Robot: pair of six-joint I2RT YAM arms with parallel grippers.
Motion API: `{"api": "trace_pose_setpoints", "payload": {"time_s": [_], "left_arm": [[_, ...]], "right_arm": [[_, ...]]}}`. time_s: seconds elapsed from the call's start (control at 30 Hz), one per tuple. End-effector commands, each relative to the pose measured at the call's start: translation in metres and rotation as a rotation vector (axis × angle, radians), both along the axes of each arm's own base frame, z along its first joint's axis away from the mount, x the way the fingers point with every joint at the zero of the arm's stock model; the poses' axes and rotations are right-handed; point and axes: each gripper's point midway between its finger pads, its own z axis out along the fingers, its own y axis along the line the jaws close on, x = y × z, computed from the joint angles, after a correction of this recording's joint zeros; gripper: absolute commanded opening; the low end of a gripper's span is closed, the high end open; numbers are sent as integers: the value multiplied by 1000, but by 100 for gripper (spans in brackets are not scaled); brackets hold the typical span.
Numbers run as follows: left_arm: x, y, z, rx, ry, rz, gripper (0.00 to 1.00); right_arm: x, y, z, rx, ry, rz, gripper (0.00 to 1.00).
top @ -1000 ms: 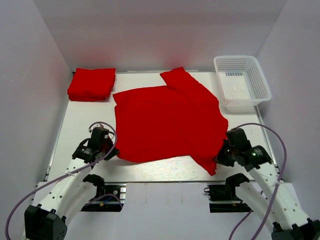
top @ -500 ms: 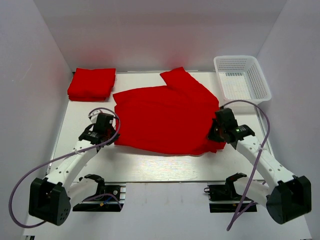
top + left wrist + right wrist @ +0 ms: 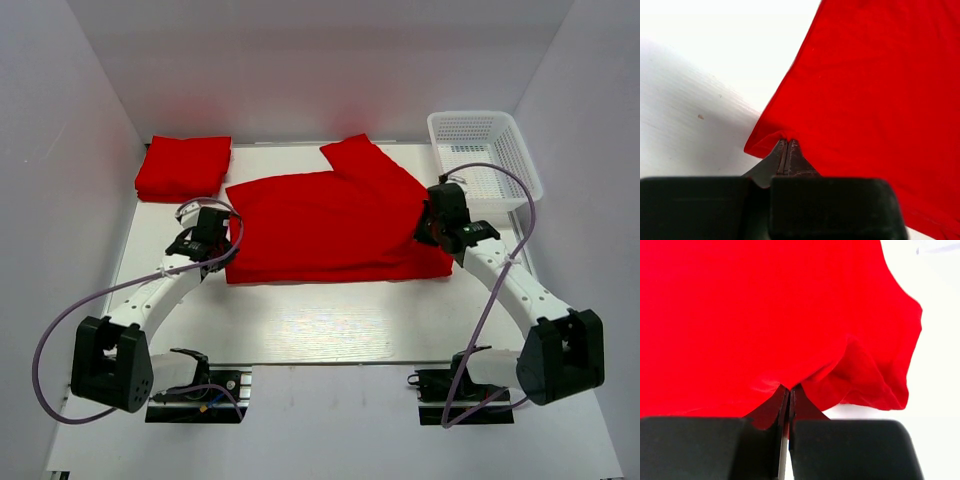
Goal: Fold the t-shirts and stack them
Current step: Fold the tshirt
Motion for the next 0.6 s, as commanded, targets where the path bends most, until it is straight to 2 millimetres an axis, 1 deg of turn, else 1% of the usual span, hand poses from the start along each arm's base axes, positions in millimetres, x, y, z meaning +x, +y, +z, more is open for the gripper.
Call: {"api": "trace_pose_setpoints", "payload": {"time_s": [0.0,0.03,0.07,0.1,0.13,0.17,0.2,0.23,0.37,0.4,0.43,0.47,0.5,0.53,0.57], "left_arm": [[19,5,21,17,-73,17,0],[19,9,18,21,-62,27,0],[21,9,19,25,-69,19,0],[24,11,23,23,-78,29,0],[24,11,20,26,-68,28,0],[24,11,20,26,-68,28,0],[26,14,23,24,-76,39,0],[26,14,20,26,-68,39,0],[31,17,20,30,-75,43,0],[33,16,21,28,-86,44,0],[33,19,18,30,-76,53,0],[35,19,19,34,-83,46,0],[35,19,15,37,-70,46,0],[38,21,16,28,-80,51,0],[40,20,13,31,-67,51,0]], "right_arm": [[32,3,29,-2,-112,7,0],[36,0,29,-1,-114,0,0],[41,3,31,-9,-115,21,0],[44,2,28,-12,-106,17,0],[47,0,26,-13,-101,11,0],[51,2,24,-8,-98,14,0],[53,3,25,2,-105,20,0],[57,4,26,12,-114,25,0],[72,3,29,16,-133,16,0],[75,2,26,12,-129,19,0],[80,4,31,19,-142,25,0],[83,5,32,24,-149,31,0],[86,7,35,33,-154,37,0],[91,8,30,38,-142,44,0],[94,11,33,46,-146,54,0]]}}
